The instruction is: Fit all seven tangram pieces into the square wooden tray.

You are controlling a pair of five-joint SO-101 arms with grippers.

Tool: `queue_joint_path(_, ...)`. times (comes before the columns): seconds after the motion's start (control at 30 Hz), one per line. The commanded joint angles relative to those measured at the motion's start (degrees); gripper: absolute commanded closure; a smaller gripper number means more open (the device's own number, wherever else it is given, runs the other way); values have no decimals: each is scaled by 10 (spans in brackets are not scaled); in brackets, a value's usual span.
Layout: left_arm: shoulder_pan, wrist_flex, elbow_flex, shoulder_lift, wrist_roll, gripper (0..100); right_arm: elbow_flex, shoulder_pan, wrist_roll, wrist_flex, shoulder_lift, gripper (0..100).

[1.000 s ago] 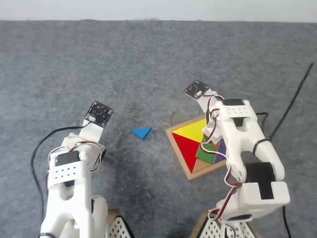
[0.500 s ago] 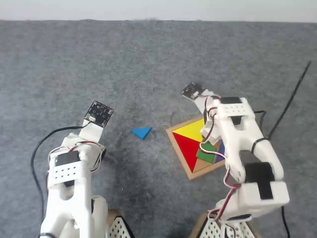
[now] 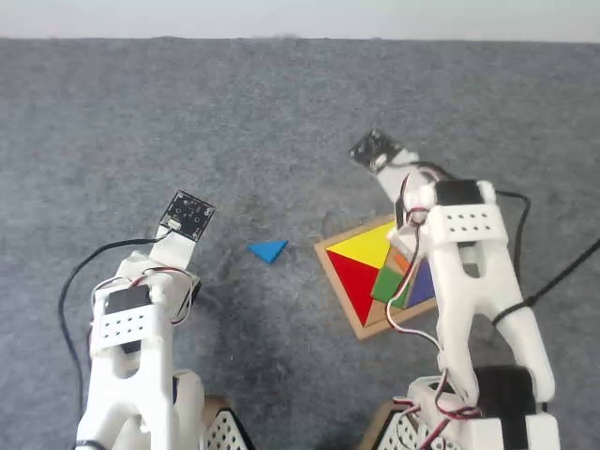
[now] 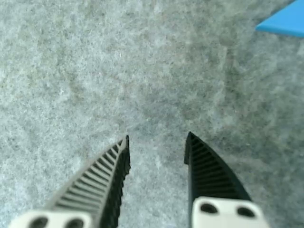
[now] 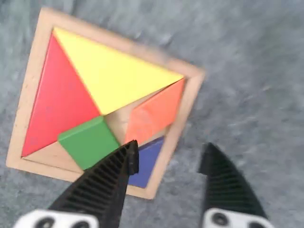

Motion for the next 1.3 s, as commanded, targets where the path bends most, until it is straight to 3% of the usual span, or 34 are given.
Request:
queue_joint_path(0.0,0,1,-3,-4,-4,823,62,-5,6,-73,-30,947)
queue_joint_path(0.2,0,1,-3,-4,-4,823,160,-12,9,-189,-29,946)
queue_joint_path(0.4,0,1,-3,-4,-4,823,141,33,50,-229,45,933)
queue_joint_path(0.6,0,1,-3,-4,-4,823,79,73,67,-196,87,936)
queue_joint_path(0.87,0,1,-3,-4,-4,823,70,70,66,-173,-40,925)
queue_joint_path(0.97,0,1,-3,-4,-4,823,69,67,65,-150,-85,868)
queue_joint_path(1.1,0,1,-3,-4,-4,823,76,25,64,-88,-115,794)
queue_joint_path(1.27,0,1,-3,-4,-4,823,122,-80,15,-90,-107,786)
